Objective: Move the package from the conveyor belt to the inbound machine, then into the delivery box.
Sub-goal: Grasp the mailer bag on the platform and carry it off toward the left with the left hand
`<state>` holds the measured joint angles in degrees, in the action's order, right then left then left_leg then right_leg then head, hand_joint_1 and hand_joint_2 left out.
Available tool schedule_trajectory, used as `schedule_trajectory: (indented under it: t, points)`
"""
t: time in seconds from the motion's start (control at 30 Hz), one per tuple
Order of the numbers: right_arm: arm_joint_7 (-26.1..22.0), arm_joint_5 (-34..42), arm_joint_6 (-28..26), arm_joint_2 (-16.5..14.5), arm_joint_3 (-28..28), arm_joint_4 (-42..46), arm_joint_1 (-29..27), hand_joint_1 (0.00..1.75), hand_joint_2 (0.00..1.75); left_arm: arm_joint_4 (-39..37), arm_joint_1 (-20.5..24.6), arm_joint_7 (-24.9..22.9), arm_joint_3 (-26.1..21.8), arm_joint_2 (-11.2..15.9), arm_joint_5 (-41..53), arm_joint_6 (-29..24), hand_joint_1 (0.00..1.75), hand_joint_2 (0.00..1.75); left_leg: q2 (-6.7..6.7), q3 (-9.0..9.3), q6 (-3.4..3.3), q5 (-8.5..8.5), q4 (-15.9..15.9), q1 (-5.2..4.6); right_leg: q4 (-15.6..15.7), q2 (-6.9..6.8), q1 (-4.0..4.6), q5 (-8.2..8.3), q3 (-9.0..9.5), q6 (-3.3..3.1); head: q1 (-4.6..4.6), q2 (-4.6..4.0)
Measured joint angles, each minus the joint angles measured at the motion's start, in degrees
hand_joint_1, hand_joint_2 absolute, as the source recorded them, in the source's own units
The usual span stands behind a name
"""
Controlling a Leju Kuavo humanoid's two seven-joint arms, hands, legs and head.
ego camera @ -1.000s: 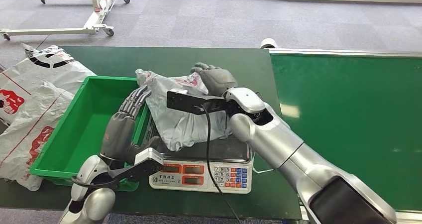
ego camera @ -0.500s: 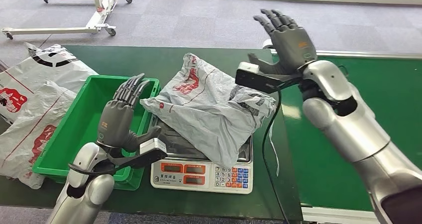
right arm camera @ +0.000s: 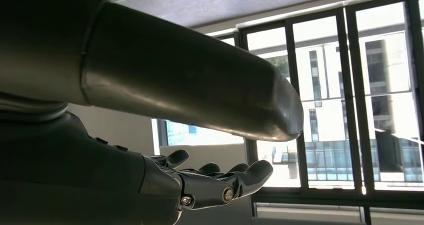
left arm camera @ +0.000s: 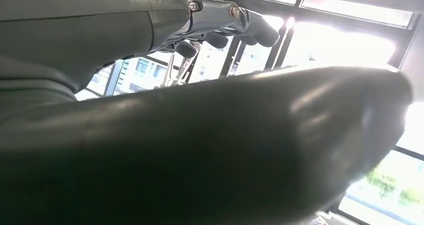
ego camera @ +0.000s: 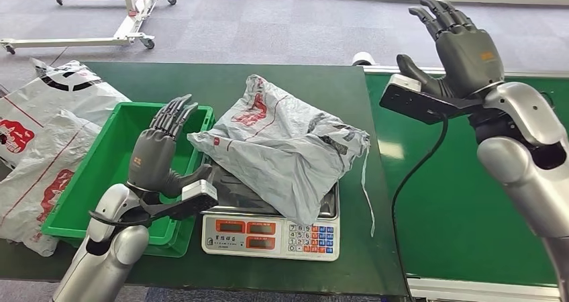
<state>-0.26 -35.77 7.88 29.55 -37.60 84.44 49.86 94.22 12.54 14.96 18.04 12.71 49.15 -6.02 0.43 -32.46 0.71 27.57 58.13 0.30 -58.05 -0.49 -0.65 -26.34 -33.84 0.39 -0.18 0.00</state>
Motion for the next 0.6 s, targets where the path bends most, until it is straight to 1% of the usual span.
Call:
schedule_trajectory:
  t: [0.07, 0.13, 0.2, 0.27, 0.37, 0.47, 0.6]
  points:
    - [-0.07, 0.68, -0.03, 1.0, 0.37, 0.6, -0.44, 0.0, 0.0, -0.42, 0.78, -0.79, 0.54, 0.12, 0.98, 0.21, 0.0, 0.0, 0.0, 0.0, 0.0, 0.0, 0.01, 0.0, 0.0, 0.0, 0.0, 0.0, 0.0, 0.0, 0.0, 0.0]
    - [-0.2, 0.89, -0.05, 1.9, 0.52, 1.21, -1.34, 0.0, 0.0, -1.59, 2.83, -2.26, 1.88, 0.47, 3.62, 1.57, 0.0, 0.0, -0.04, 0.0, -0.01, 0.0, 0.03, 0.0, 0.01, -0.04, -0.01, 0.0, 0.01, 0.01, -0.01, 0.0]
    - [-0.35, 0.73, -0.04, 2.77, 0.56, 1.8, -2.66, 0.0, 0.0, -4.22, 6.75, -3.92, 4.23, 1.13, 6.88, 4.03, 0.0, 0.87, -0.13, -0.01, -0.02, -0.02, 0.06, 0.0, 0.01, -0.14, -0.01, 0.01, 0.03, 0.02, -0.01, 0.0]
    - [-0.54, 0.7, -0.14, 3.75, 0.76, 2.54, -4.28, 0.0, 0.0, -8.19, 11.97, -4.77, 6.99, 1.81, 9.59, 6.16, 0.0, 1.75, -0.2, -0.03, -0.04, -0.06, 0.07, 0.0, 0.01, -0.22, 0.0, 0.04, 0.05, 0.03, 0.0, 0.0]
    - [-1.21, 1.51, -0.48, 5.6, 1.77, 3.88, -7.06, 0.0, 0.0, -14.87, 20.15, -4.96, 11.34, 2.49, 12.92, 7.58, 0.0, 1.75, -0.23, -0.05, -0.08, -0.11, 0.07, 0.0, 0.01, -0.24, -0.03, 0.11, 0.06, 0.04, 0.01, 0.0]
    - [-1.93, 2.76, -0.23, 7.06, 2.7, 4.61, -8.72, 0.0, 0.0, -21.07, 26.66, -4.73, 15.79, 2.74, 15.31, 8.11, 0.0, 1.75, -0.1, -0.07, -0.08, -0.11, 0.07, -0.01, 0.0, -0.13, -0.06, 0.15, 0.0, 0.05, 0.01, 0.0]
    - [-2.34, 3.66, 0.94, 7.33, 2.77, 4.46, -8.81, 0.0, 0.0, -29.03, 34.83, -4.86, 21.16, 1.64, 16.26, 8.53, 0.0, 1.75, -0.07, -0.14, -0.09, -0.12, 0.07, -0.01, 0.0, -0.09, -0.06, 0.18, -0.05, 0.05, 0.0, 0.0]
